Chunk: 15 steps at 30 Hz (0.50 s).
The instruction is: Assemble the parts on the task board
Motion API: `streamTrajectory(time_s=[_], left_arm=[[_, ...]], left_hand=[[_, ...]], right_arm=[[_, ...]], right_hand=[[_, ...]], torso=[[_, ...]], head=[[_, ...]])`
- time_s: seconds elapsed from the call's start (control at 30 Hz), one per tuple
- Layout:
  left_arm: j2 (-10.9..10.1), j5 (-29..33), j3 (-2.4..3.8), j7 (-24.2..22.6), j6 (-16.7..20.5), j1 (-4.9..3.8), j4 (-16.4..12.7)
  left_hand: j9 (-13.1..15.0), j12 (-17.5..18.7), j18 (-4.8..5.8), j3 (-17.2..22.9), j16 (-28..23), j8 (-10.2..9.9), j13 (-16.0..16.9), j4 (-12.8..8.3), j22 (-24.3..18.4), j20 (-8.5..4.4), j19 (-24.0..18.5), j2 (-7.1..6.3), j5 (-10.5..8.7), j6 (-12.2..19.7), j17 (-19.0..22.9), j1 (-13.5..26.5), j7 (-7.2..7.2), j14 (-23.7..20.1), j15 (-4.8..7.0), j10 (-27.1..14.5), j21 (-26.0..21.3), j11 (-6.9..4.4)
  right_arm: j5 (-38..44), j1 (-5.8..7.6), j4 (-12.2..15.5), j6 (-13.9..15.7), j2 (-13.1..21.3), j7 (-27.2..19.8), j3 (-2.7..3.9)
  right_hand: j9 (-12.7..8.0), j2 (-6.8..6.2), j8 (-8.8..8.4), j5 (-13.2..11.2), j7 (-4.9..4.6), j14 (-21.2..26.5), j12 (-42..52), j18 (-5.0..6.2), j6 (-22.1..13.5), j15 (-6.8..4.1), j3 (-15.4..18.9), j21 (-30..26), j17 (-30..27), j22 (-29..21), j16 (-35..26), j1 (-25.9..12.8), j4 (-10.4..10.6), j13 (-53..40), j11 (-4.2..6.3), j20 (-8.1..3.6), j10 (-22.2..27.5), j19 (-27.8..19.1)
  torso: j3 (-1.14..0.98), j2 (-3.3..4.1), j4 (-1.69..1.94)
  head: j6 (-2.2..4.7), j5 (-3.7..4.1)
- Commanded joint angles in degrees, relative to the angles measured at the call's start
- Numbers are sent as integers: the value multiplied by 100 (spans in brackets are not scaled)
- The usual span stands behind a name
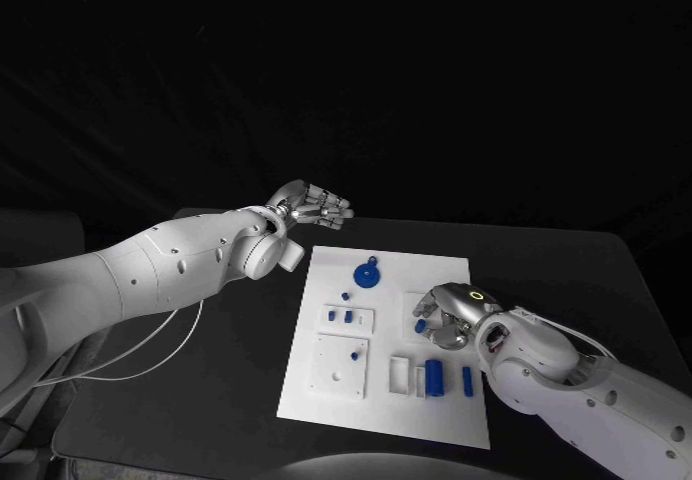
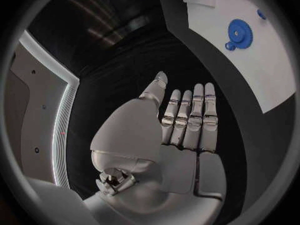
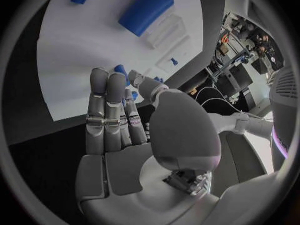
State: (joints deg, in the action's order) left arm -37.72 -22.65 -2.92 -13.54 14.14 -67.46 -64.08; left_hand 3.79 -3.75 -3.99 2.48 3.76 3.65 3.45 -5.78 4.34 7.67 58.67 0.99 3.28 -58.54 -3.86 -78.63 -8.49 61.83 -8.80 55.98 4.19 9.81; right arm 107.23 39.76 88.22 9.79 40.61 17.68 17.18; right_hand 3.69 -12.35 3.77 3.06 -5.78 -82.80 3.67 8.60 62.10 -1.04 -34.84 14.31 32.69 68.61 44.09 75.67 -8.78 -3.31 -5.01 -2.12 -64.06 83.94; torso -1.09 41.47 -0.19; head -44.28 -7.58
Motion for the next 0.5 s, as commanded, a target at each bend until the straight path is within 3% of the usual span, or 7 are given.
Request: streamTrajectory(time_s=[0.03,0.5], left_arm=[[3,16,3,-71,-73,-4,-7],[2,16,3,-67,-82,-3,-6]], left_hand=[[-5,-20,-49,-34,-18,0,-8,24,-6,15,-3,22,-4,-9,-2,21,-13,-28,9,-20,5,-8],[-5,-20,-49,-34,-18,0,-8,24,-6,15,-3,22,-4,-9,-2,21,-13,-28,9,-20,5,-8]], right_arm=[[166,0,-40,26,-37,52,-19],[143,-2,-152,6,-105,11,-131]], right_hand=[[1,4,-13,-27,-15,2,-31,77,101,-50,-175,53,16,27,48,-76,4,0,33,-59,-188,205],[2,50,-16,-29,-32,4,-26,39,279,-76,-275,105,47,123,88,-198,29,-5,97,-88,-449,187]], torso=[[-4,-1,-3],[3,-3,-4]], head=[[-11,-10],[-40,-9]])
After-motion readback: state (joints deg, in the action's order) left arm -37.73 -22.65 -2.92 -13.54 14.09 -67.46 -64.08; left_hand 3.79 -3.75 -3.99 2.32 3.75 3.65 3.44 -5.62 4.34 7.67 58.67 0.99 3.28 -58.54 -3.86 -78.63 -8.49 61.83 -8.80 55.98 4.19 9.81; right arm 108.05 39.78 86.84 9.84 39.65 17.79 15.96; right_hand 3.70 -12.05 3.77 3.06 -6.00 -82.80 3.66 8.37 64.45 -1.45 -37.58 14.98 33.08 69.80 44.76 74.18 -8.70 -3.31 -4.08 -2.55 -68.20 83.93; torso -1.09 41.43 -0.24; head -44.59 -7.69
